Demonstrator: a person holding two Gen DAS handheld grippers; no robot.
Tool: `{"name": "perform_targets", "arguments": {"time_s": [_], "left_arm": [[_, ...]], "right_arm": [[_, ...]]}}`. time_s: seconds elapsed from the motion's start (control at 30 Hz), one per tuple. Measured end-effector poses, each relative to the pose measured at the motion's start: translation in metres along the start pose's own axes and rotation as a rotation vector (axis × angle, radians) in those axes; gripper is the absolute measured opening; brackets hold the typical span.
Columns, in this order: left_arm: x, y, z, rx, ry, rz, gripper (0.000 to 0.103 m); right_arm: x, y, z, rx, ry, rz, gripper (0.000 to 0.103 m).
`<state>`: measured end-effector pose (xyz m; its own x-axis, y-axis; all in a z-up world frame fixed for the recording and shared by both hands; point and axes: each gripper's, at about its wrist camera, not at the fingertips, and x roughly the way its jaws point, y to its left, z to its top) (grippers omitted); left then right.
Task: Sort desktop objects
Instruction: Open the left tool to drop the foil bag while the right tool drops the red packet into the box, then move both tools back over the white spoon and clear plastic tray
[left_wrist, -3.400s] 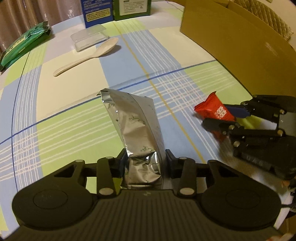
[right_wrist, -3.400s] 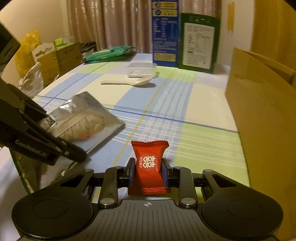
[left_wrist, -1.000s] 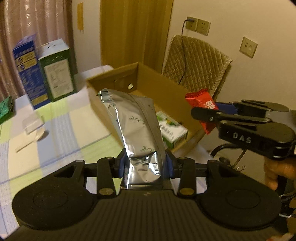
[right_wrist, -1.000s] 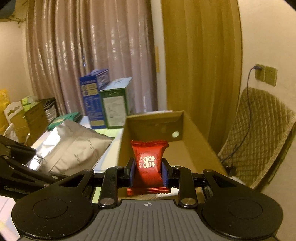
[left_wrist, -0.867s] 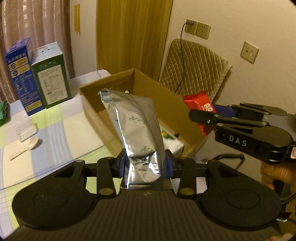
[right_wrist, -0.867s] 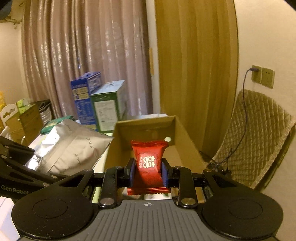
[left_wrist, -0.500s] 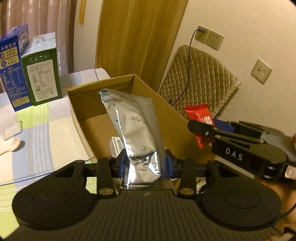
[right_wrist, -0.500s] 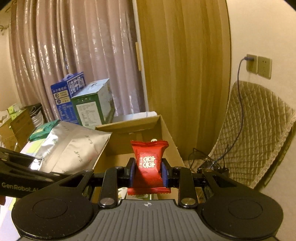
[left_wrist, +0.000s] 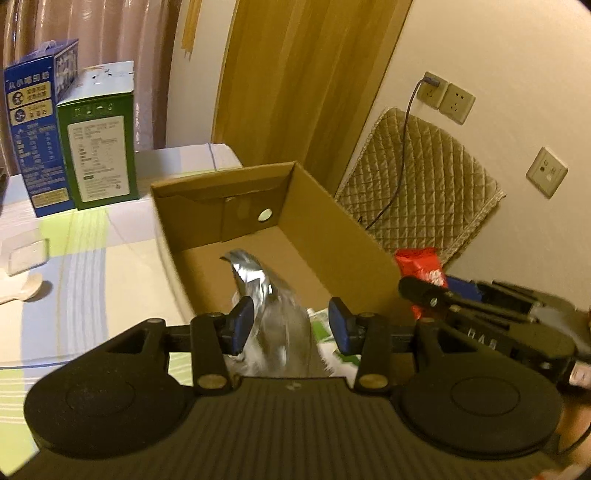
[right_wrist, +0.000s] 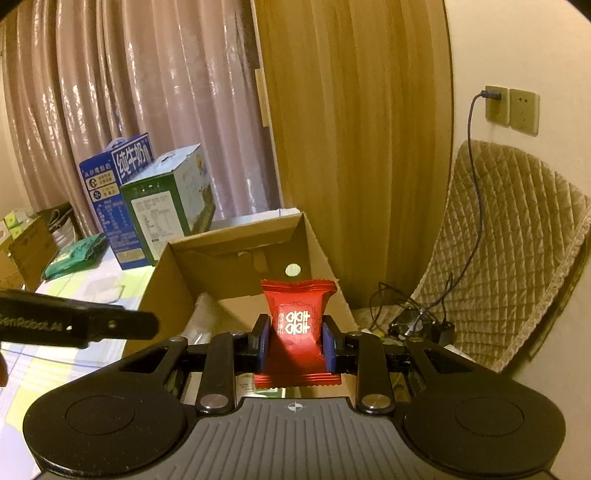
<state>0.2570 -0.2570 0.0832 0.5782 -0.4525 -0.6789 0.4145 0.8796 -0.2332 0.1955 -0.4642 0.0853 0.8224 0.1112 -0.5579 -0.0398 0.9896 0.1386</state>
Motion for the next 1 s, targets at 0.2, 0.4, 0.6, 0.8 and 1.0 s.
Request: {"name": "perform_targets", "arguments": {"time_s": [0.2,0.4,0.6,0.8,1.0], "left_arm": [[-0.011,0.012,-0.009,-0.002,0.001,0.024,0.040],[-0.020,0.016,-0.013,0.005,-0.012,0.035,0.042],[-0.029,0.021,-0.022,0.017,-0.019,0.053,0.051],[-0.041,0.032,-0.034,0.018,-0.022,0.069,0.060],[-0.061,0.046,-0.049,0.019,-0.026,0.097,0.068]], "right_arm": [[0.004,0.009,-0.004,-0.001,0.013,0.013,0.026],[0.010,0.018,0.002,-0.009,0.002,0.039,0.026],[0.004,0.014,0.004,0.016,-0.032,0.049,0.054],[-0.014,0.009,-0.005,0.040,-0.025,0.034,0.056],[-0.038,0.024,-0.019,0.041,-0.037,0.061,0.069]]}}
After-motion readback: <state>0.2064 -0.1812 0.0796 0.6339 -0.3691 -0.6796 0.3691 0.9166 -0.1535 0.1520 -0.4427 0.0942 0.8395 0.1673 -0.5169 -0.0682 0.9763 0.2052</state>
